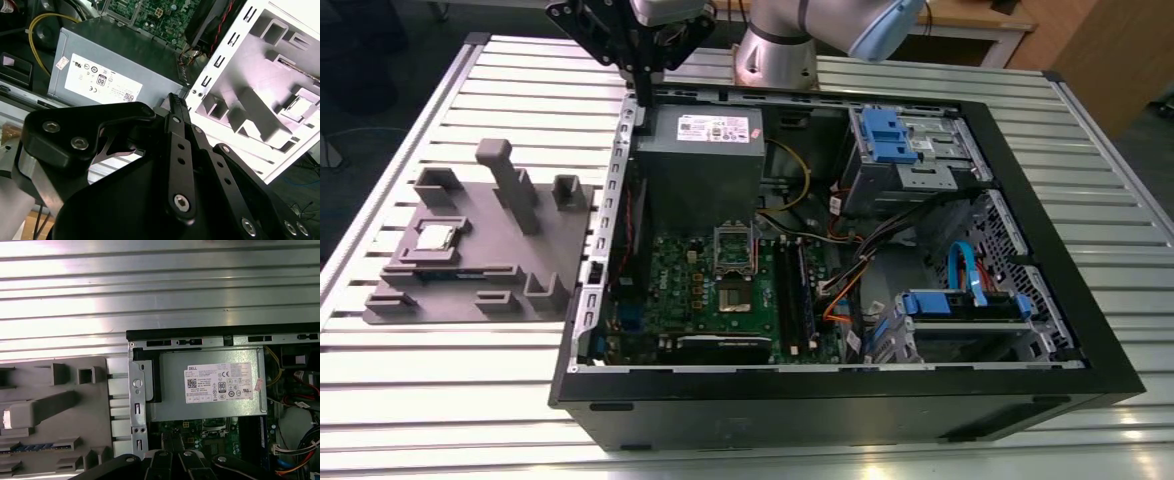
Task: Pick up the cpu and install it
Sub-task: 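Reach for the cpu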
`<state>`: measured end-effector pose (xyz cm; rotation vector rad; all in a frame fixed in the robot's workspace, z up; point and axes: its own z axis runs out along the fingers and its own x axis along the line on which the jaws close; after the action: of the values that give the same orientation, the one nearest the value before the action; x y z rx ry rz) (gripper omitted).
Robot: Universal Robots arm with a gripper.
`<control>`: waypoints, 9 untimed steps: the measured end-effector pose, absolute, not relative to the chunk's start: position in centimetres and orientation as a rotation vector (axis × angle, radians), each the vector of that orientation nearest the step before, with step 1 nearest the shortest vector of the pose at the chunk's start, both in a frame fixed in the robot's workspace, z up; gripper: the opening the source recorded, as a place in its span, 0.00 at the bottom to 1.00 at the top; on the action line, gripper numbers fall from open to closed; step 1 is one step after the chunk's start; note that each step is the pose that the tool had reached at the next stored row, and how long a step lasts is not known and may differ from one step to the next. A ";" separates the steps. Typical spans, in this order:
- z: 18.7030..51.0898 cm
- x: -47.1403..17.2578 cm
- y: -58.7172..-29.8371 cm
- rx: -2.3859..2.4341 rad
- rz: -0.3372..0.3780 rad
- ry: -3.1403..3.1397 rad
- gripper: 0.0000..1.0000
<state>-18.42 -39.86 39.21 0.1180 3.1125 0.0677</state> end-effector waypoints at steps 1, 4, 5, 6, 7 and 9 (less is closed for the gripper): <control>39.2 -18.5 -39.9 0.118 0.068 3.113 0.10; 39.2 -18.6 -39.9 0.118 0.068 3.112 0.10; 39.2 -18.6 -39.9 0.118 0.068 3.112 0.10; 39.2 -18.7 -39.9 0.118 0.068 3.112 0.10; 39.2 -18.7 -39.9 0.118 0.068 3.113 0.10; 39.2 -18.8 -39.9 0.118 0.068 3.112 0.10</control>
<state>-18.77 -39.86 39.20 0.1179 3.1125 0.0677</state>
